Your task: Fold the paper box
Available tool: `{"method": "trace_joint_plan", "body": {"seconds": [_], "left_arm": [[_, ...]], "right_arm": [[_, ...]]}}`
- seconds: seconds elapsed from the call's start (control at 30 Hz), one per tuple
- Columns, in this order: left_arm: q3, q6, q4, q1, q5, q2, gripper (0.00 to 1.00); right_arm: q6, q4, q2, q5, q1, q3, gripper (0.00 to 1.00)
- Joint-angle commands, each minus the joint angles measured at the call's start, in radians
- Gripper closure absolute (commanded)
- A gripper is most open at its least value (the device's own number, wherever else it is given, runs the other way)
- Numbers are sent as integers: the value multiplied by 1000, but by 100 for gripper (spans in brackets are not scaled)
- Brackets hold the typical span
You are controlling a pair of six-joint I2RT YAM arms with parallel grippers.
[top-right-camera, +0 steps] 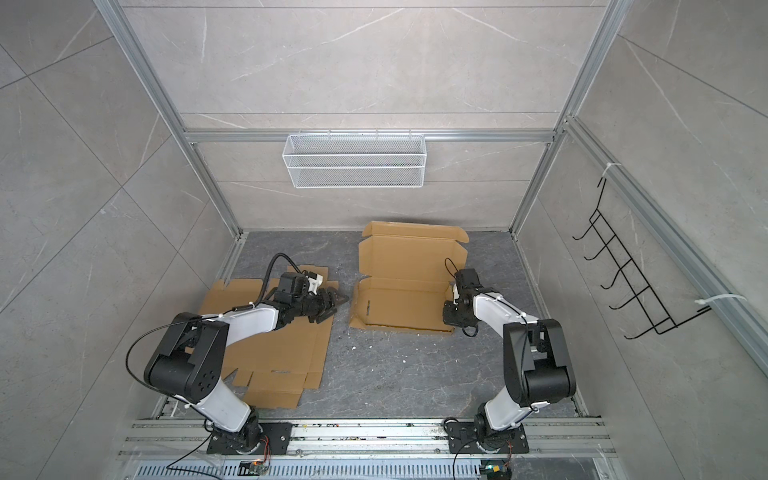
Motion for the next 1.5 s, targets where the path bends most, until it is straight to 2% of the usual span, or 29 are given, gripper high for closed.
{"method": "trace_joint_plan", "body": {"seconds": [0.0, 0.27, 0.43, 0.7, 0.77, 0.93, 1.07, 1.17, 1.27, 1.4, 1.47], "left_arm": [[11, -143, 216, -26, 73, 48, 22], [26, -214, 358, -64, 90, 171, 20], [31, -243, 412, -88, 98, 137, 24], [123, -36, 48, -156, 21, 82, 25], [178, 56, -116, -172, -51, 63, 26], [302, 181, -354, -234, -196, 88, 31], [369, 186, -455, -286, -276, 139, 30], [388, 186, -510, -291, -336, 139, 30], [396, 169, -484, -295, -329, 141, 30], [435, 172, -502, -306, -308, 174, 35], [421, 189, -512, -297, -317, 149, 34]], "right_arm": [[-16, -17, 24, -20, 3, 13, 87], [-13, -19, 21, -26, 3, 11, 88], [-11, -22, 19, -31, 4, 11, 89], [0, -30, 4, 22, 44, 13, 91], [4, -30, -12, 51, 55, 7, 92], [25, -33, -40, 96, 98, 8, 95], [61, -36, -61, 135, 146, 3, 95], [78, -24, -82, 164, 164, -17, 96], [91, -16, -77, 164, 181, -11, 96], [129, -10, -68, 158, 215, 0, 96], [141, 1, -70, 149, 219, -11, 96]]}}
